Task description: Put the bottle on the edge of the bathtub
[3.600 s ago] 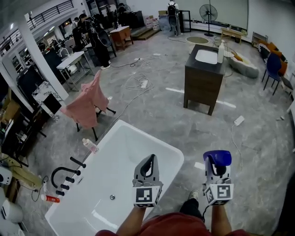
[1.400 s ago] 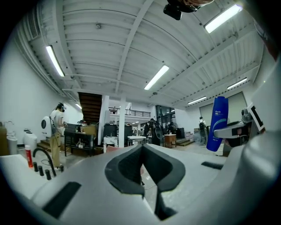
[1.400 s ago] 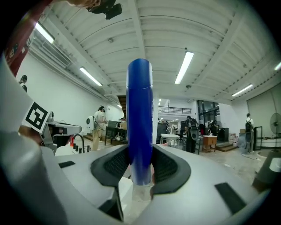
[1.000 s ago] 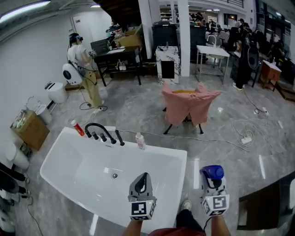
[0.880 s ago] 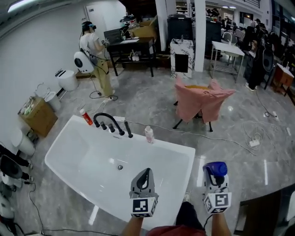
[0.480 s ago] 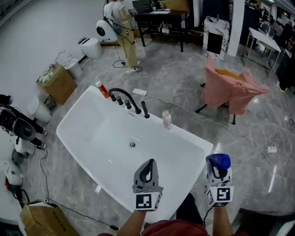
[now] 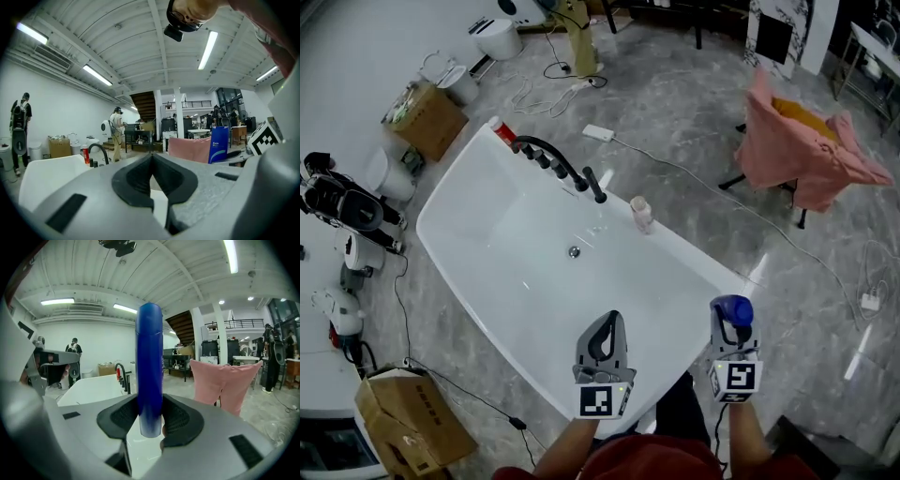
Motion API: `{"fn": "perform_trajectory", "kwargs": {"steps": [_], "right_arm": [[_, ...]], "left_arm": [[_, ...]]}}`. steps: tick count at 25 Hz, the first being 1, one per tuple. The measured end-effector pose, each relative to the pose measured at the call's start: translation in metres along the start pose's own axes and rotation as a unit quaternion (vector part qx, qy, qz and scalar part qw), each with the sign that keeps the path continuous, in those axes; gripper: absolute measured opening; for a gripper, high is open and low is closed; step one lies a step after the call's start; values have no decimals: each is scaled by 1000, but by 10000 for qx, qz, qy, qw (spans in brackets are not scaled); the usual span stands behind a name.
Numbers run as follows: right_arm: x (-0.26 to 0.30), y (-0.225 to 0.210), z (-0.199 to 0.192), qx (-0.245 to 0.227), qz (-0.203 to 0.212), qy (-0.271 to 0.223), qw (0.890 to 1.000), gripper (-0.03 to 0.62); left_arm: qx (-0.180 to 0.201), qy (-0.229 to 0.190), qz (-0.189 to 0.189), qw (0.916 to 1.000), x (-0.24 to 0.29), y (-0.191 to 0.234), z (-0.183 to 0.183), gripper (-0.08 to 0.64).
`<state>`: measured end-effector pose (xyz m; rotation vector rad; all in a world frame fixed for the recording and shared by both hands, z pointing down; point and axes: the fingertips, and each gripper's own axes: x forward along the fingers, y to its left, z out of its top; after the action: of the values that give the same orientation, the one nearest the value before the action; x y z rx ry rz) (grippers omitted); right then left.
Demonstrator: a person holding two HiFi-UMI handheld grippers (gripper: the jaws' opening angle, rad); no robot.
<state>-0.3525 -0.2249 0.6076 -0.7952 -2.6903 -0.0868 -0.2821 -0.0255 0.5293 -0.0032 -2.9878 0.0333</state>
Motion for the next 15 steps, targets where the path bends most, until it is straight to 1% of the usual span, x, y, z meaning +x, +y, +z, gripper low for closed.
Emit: {"fn": "perform_trajectory", "kwargs": {"steps": [2,4,6,8,11,15], "right_arm": [[18,-3,-16,-48,130,134,9998,153],[34,-4,-33,-62,262,290,9992,153],[47,-3,-51,-57,365,458,9983,153],[66,-4,-67,-54,412,539,9977,153],[96,-6,-89,-79,437,638,9970,153],[129,-9,-114,-84,445,832,9955,153]], "left_arm": [[-87,96,89,9999,9,-3,-13,3],[-87,299,125,9994,14,-6,-32,3],[-121,396,187,9990,19,-8,-46,5],[-130,428,231,9987,29,-6,-60,3],[-212,672,299,9971,40,-4,-86,3],[-279,867,303,9954,47,-6,-105,5]]}}
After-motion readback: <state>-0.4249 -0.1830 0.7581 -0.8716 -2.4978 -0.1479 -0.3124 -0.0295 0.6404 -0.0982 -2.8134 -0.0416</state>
